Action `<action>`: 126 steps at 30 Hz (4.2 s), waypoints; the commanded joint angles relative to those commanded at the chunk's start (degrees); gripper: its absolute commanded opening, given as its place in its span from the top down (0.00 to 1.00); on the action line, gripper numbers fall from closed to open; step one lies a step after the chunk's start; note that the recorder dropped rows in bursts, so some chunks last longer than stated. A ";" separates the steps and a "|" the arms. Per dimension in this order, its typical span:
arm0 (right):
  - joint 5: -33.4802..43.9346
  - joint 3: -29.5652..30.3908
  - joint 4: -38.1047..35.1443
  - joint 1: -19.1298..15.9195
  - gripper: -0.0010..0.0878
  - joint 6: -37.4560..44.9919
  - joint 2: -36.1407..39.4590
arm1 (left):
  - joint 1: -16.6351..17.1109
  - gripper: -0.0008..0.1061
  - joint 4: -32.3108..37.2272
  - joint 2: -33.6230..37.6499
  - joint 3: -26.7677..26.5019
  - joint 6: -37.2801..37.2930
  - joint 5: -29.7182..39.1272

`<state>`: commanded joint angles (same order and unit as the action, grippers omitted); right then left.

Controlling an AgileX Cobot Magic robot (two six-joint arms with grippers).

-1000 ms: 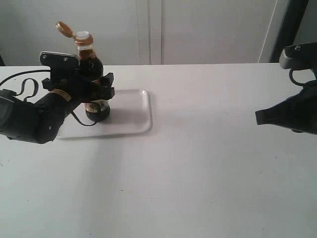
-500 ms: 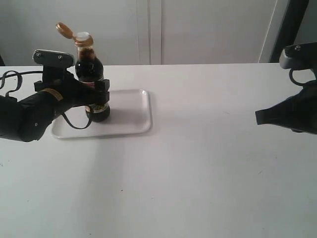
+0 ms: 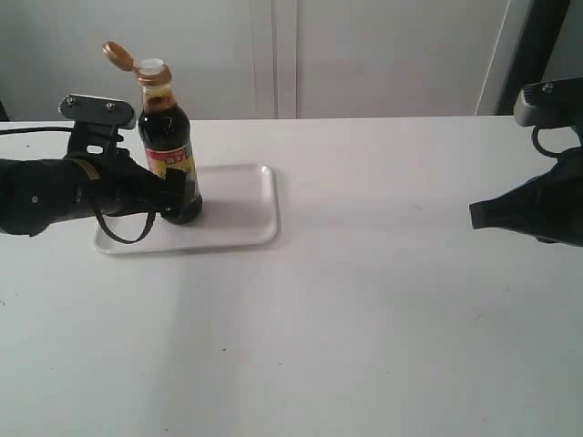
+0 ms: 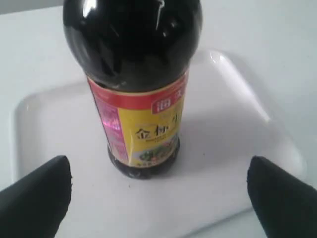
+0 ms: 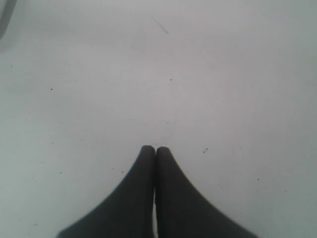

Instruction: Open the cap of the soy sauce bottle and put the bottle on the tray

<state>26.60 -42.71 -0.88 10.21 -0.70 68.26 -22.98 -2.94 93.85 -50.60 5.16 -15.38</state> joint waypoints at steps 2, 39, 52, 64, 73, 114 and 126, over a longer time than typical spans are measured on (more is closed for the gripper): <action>0.00 0.00 0.00 0.00 0.99 0.00 0.00 | 0.00 0.10 0.00 -1.71 0.00 0.00 4.48; 3.39 4.00 7.10 -6.22 0.99 -7.30 -19.57 | 0.00 0.99 7.09 -32.63 1.29 -5.16 56.35; -7.68 18.38 7.10 -6.22 0.99 -7.47 -44.71 | 0.00 0.99 6.38 -50.21 16.71 -2.71 44.04; -10.39 22.36 7.00 -6.22 0.99 -7.10 -58.55 | 0.00 0.99 6.38 -61.99 24.86 0.17 38.21; -13.82 24.86 5.98 -6.22 0.99 -7.31 -60.06 | 0.00 0.99 5.05 -67.18 27.12 0.17 36.03; -13.82 24.86 5.98 -6.22 0.99 -7.31 -60.06 | 9.56 0.99 2.94 -86.16 39.07 -3.60 36.39; -13.82 24.86 5.98 -6.22 0.99 -7.31 -60.06 | 14.29 0.99 1.63 -93.85 48.28 -3.71 33.48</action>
<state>12.79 -17.85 5.10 3.99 -8.01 8.20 -8.70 -1.31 0.00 -2.32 1.46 18.09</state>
